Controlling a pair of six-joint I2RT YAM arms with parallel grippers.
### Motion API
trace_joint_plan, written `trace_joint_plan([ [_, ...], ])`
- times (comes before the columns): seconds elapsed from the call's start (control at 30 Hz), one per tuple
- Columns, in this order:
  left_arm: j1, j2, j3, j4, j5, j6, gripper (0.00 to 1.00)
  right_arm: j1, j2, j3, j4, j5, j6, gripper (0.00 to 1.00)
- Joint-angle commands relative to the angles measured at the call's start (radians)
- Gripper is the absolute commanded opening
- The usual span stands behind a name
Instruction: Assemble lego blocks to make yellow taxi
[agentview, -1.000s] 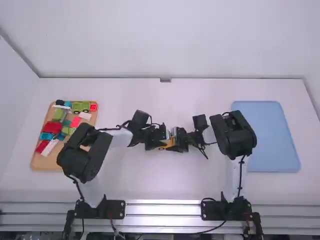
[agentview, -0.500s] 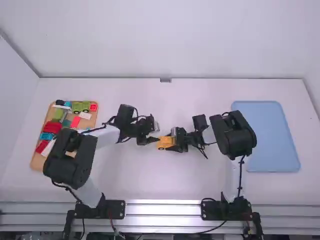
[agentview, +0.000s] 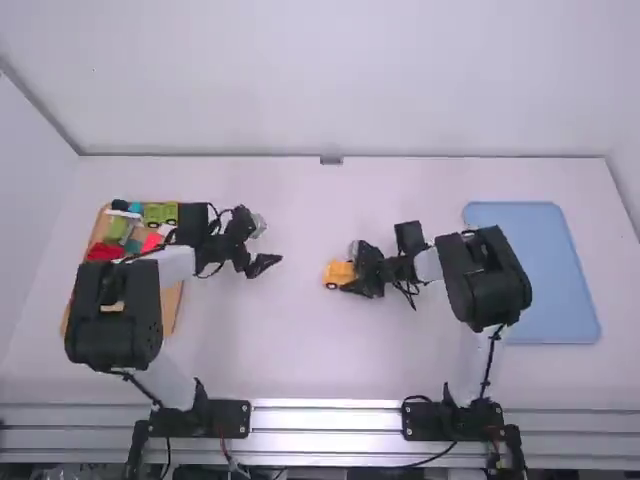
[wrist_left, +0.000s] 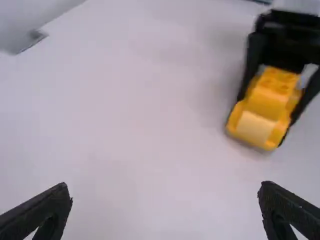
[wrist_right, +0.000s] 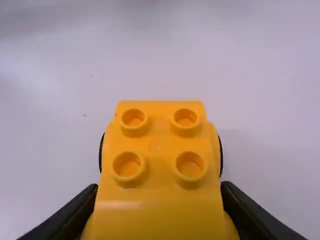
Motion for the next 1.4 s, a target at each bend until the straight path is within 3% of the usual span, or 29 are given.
trace_joint_plan([
  [0.0,-0.001,-0.019,-0.004,0.019,-0.166,-0.269,0.99,-0.026,-0.116,0.041,-0.04,0.169,0.084,0.5],
  [0.17,-0.048,-0.019,-0.004,0.03,-0.535,-0.469,0.99,-0.122,-0.3,0.053,-0.15,0.434,0.202,0.48],
  [0.23,-0.057,-0.019,-0.004,0.034,-0.584,-0.497,0.99,-0.151,-0.327,0.053,-0.163,0.461,0.218,0.47],
  [0.5,-0.079,-0.019,-0.004,0.039,-0.951,-0.834,0.99,-0.46,-0.394,0.053,-0.183,0.572,0.445,0.43],
  [0.8,-0.079,-0.025,-0.004,0.064,-0.968,-0.861,0.99,-0.686,-0.351,0.053,-0.165,0.737,0.607,0.43],
  [1.0,-0.079,-0.034,-0.004,0.058,-0.969,-0.89,0.99,-0.752,-0.281,0.053,-0.135,0.747,0.651,0.44],
  [1.17,-0.079,-0.079,-0.004,0.008,-0.97,-0.972,0.99,-0.777,-0.242,0.053,-0.135,0.751,0.653,0.52],
  [1.27,-0.079,-0.123,-0.004,-0.021,-0.972,-0.972,0.99,-0.777,-0.243,0.053,-0.143,0.763,0.652,0.71],
  [1.3,-0.079,-0.141,-0.004,-0.034,-0.973,-0.972,0.99,-0.774,-0.244,0.053,-0.142,0.779,0.653,0.89],
  [1.33,-0.079,-0.159,-0.004,-0.047,-0.972,-0.967,0.99,-0.769,-0.249,0.053,-0.148,0.802,0.653,0.98],
  [1.37,-0.079,-0.173,-0.004,-0.055,-0.972,-0.96,0.99,-0.764,-0.254,0.053,-0.156,0.817,0.653,0.98],
])
